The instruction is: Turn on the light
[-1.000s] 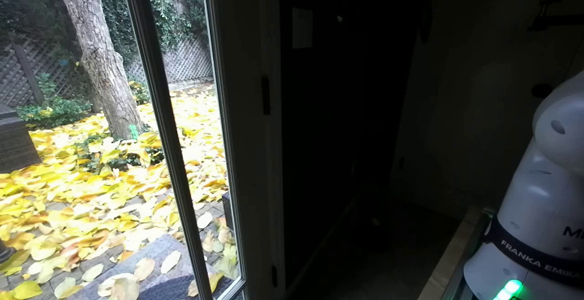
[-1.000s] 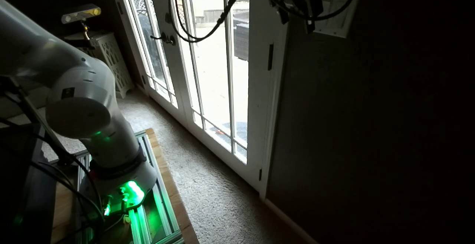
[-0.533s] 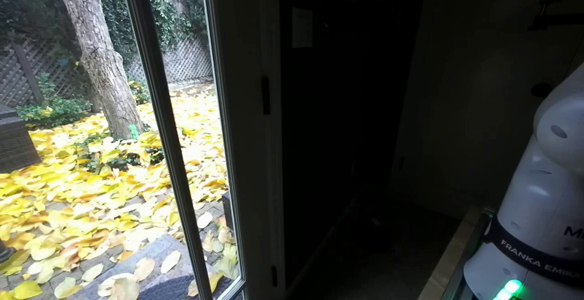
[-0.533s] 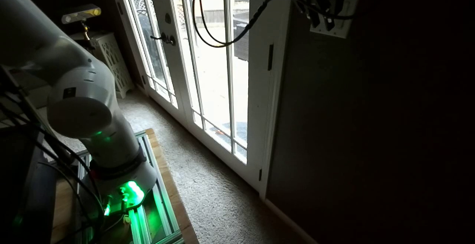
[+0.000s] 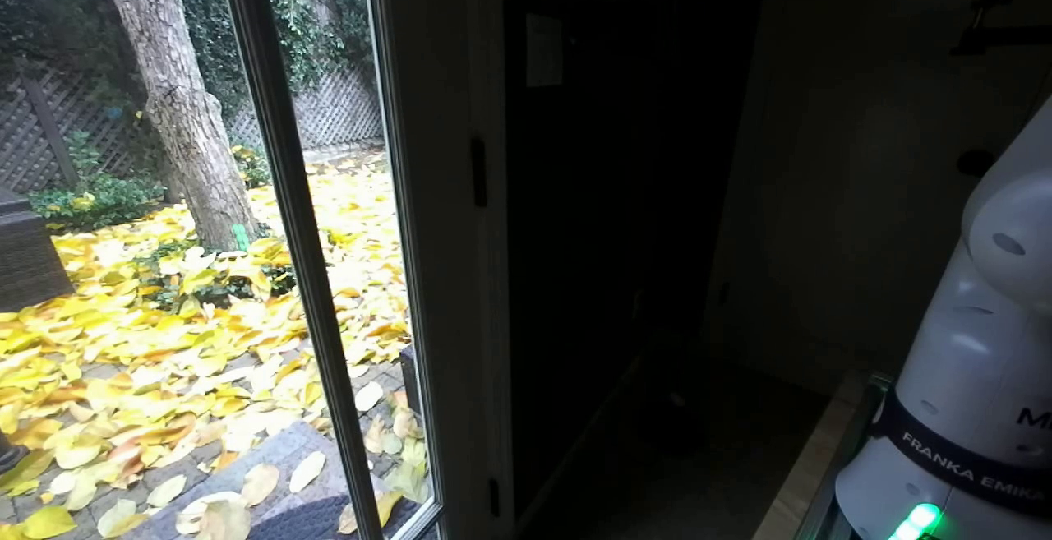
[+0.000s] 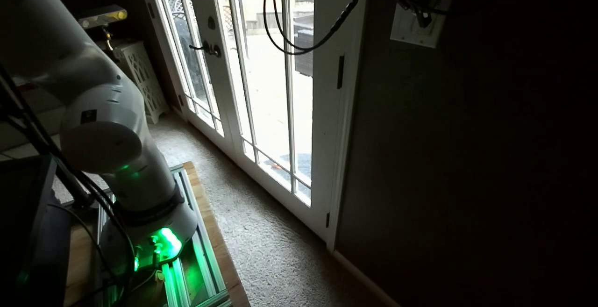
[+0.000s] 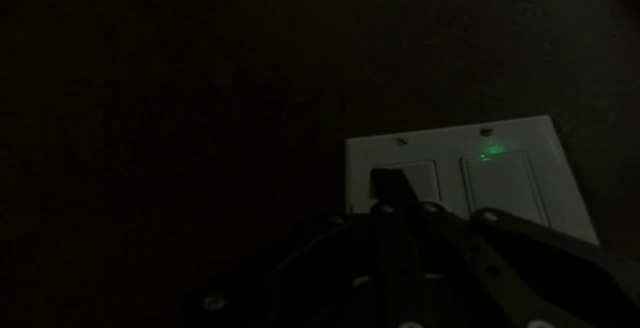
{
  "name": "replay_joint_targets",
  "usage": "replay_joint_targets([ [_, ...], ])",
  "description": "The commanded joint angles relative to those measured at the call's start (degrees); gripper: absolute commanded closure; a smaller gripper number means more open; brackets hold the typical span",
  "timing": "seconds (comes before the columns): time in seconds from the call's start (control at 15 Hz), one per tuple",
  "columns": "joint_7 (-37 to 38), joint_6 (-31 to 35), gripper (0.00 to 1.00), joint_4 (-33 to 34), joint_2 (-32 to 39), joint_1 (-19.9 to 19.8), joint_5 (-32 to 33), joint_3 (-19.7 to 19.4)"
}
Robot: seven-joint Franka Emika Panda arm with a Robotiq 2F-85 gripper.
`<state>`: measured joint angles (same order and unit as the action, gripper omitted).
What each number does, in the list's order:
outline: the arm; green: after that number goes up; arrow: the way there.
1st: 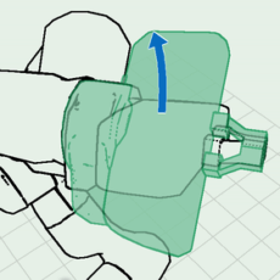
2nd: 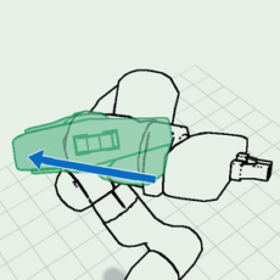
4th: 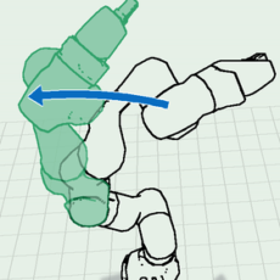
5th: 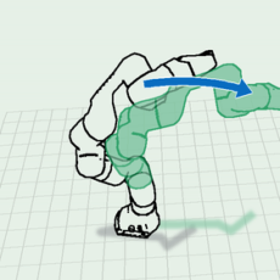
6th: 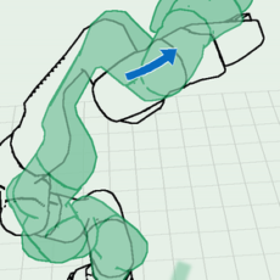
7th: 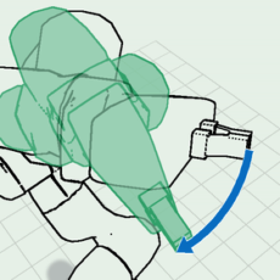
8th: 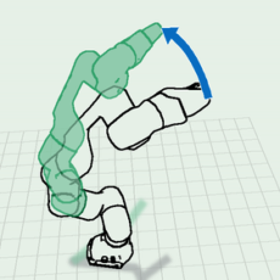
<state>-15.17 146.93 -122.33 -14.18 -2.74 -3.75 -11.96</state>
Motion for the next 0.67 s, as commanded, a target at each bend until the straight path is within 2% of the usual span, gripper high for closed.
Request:
replay_joint_targets([
  [0.0,0.0,0.7,0.97,3.2,1.9,0.1,-2.3,0.5],
  [0.6,-1.6,0.8,0.97,3.6,2.2,1.6,-9.4,0.2],
])
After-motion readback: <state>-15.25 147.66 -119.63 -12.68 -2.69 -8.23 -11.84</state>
